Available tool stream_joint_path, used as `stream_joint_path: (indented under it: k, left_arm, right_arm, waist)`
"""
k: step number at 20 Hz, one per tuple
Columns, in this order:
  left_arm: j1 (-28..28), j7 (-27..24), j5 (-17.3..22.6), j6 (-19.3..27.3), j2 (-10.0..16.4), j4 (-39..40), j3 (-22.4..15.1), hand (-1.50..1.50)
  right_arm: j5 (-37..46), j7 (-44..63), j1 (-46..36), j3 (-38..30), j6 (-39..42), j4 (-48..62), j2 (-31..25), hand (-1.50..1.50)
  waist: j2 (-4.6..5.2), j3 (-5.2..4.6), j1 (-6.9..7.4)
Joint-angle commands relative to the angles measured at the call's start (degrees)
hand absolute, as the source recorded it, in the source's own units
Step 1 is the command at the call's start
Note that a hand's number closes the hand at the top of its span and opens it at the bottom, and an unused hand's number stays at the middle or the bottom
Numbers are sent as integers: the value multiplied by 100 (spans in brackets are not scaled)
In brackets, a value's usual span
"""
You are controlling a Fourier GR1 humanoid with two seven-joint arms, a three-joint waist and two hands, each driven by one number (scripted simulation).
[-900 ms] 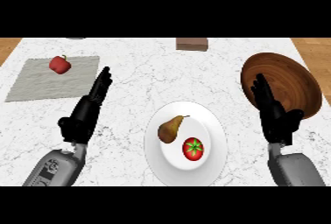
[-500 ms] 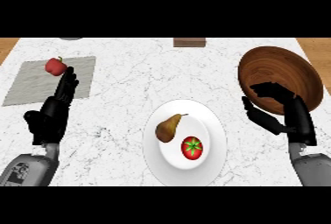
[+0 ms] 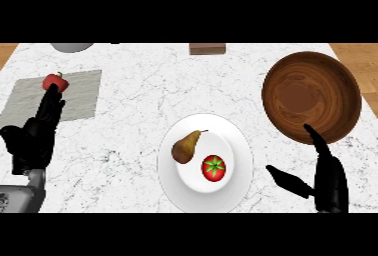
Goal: Pick the tomato from the plate and place it in the bowl
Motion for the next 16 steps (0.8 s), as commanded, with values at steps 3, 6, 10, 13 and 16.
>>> stream_joint_path:
  k: [3,6,10,13,16]
  left_arm:
    - [88,80,84,-120,153,-133,120,0]
    - [-44,212,132,-189,180,-179,130,0]
    - [-67,236,205,-287,174,-301,159,0]
    - [-102,88,131,-369,90,-130,56,0]
    - [-382,471,218,-404,173,-241,100,0]
  right_arm:
    - [1832,1792,815,703,-1,-1321,273,-150]
    - [2725,2793,653,830,622,-2068,548,-150]
    - [3377,3972,18,875,2276,-2940,722,-150]
    - [3294,4561,-537,883,3370,-3177,1032,-150]
    - [2655,4574,-561,786,4082,-2826,1060,-150]
  waist:
    - [22,28,23]
    - [66,36,103]
    - [115,53,322]
    - [153,53,368]
    - [179,68,403]
